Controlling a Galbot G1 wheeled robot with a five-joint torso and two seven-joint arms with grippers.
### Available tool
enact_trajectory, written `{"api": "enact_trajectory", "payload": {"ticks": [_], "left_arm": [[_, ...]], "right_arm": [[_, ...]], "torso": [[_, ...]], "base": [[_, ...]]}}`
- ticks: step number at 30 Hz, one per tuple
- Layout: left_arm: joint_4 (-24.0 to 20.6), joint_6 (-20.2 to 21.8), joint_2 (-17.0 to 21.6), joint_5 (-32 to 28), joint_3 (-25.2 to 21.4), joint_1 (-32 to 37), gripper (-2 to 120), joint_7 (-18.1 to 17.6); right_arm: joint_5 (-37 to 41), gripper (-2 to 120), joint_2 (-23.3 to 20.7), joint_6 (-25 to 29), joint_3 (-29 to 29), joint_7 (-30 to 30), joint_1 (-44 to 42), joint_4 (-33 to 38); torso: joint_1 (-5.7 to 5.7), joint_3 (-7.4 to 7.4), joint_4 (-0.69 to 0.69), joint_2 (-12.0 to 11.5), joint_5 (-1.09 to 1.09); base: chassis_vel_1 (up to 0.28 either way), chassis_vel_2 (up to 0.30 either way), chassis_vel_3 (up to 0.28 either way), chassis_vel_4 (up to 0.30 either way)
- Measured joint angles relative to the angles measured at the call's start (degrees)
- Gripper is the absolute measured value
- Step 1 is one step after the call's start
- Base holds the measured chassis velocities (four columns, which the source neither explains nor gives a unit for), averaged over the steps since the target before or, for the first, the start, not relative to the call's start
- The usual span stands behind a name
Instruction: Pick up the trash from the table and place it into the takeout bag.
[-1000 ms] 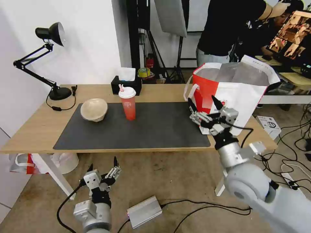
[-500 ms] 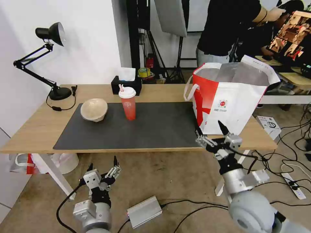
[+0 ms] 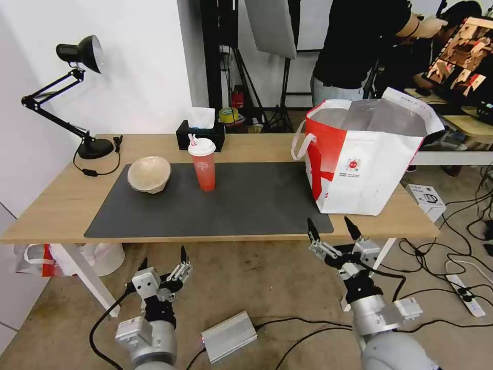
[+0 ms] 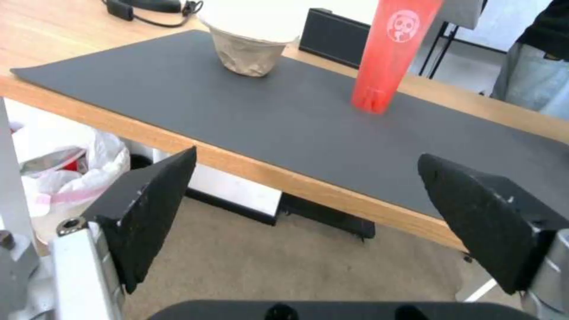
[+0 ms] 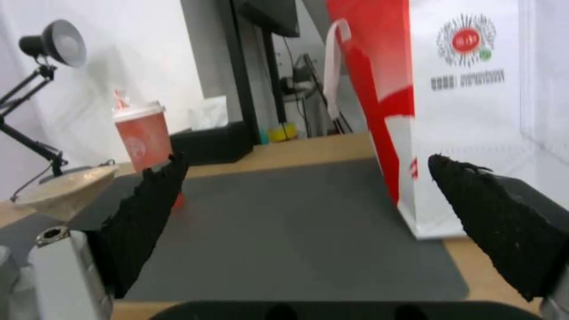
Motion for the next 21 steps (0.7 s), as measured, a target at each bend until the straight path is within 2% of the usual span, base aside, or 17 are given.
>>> {"api": "enact_trajectory", "payload": {"ticks": [21], "left_arm": [[-0.40,0.06,-0.37,-0.51,-0.34,0.43,100,-0.03]], "right_arm": [[-4.82,100,3.13,0.47,-0.86,0.29,-4.22,-1.49]], "torso": [[0.00,0.00,0.00,0.00,0.00]], "base": [[0.000,0.000,0.000,0.000]]}}
